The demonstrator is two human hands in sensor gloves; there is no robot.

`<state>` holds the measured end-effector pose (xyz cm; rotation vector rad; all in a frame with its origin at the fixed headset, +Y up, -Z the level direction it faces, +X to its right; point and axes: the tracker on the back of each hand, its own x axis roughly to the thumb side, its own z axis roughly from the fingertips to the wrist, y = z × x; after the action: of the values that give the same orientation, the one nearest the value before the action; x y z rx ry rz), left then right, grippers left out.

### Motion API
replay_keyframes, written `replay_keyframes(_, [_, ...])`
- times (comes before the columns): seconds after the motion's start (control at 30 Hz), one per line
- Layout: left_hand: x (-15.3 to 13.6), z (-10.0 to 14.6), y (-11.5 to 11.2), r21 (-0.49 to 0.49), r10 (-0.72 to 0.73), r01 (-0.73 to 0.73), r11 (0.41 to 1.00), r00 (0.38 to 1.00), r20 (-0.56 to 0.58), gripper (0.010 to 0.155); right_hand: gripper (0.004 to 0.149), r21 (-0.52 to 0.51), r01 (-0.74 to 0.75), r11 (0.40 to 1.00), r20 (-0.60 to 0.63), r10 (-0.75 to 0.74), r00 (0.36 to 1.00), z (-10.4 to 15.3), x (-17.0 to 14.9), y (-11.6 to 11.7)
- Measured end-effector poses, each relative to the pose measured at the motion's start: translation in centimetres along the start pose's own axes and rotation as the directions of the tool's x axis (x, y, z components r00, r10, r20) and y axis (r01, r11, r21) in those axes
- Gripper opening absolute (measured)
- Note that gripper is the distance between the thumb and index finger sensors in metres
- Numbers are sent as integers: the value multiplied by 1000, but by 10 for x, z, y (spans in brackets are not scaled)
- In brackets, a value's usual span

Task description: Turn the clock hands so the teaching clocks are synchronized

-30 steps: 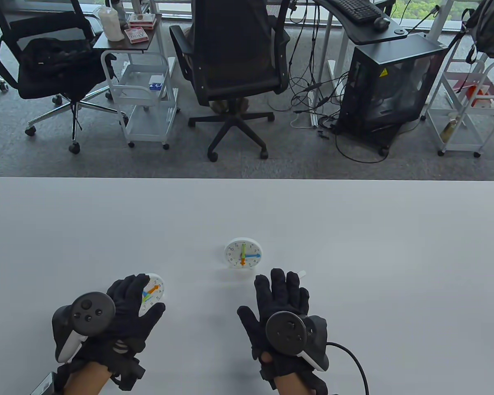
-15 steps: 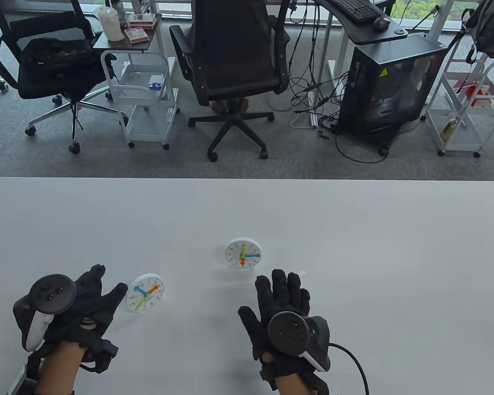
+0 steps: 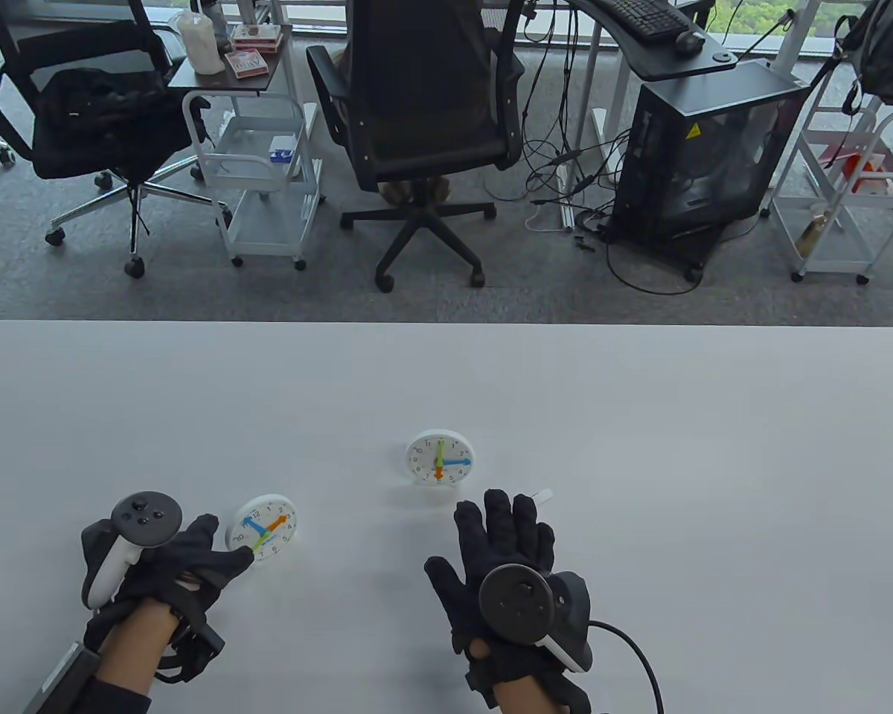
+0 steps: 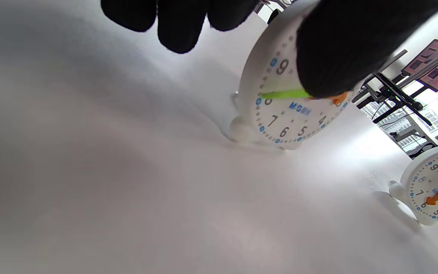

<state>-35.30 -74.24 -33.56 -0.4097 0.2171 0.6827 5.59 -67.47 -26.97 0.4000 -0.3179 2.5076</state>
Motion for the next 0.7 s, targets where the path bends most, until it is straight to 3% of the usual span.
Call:
replay_keyframes(0.23, [-5,-8,-3,21,77,-78,997,996,32,77,77,2,4,1000,2,-4,1000,0,1,1])
replay_keyframes(0.53, [0,-8,-4,94,126,-136,986,986,106,51,77,2,11,1000,9,-11,1000,0,2,2])
replay_keyframes(0.7, [6,-4,-2,130,140,-162,978,976,164,50,76,-5,19,1000,13,-19,1000,0,3,2])
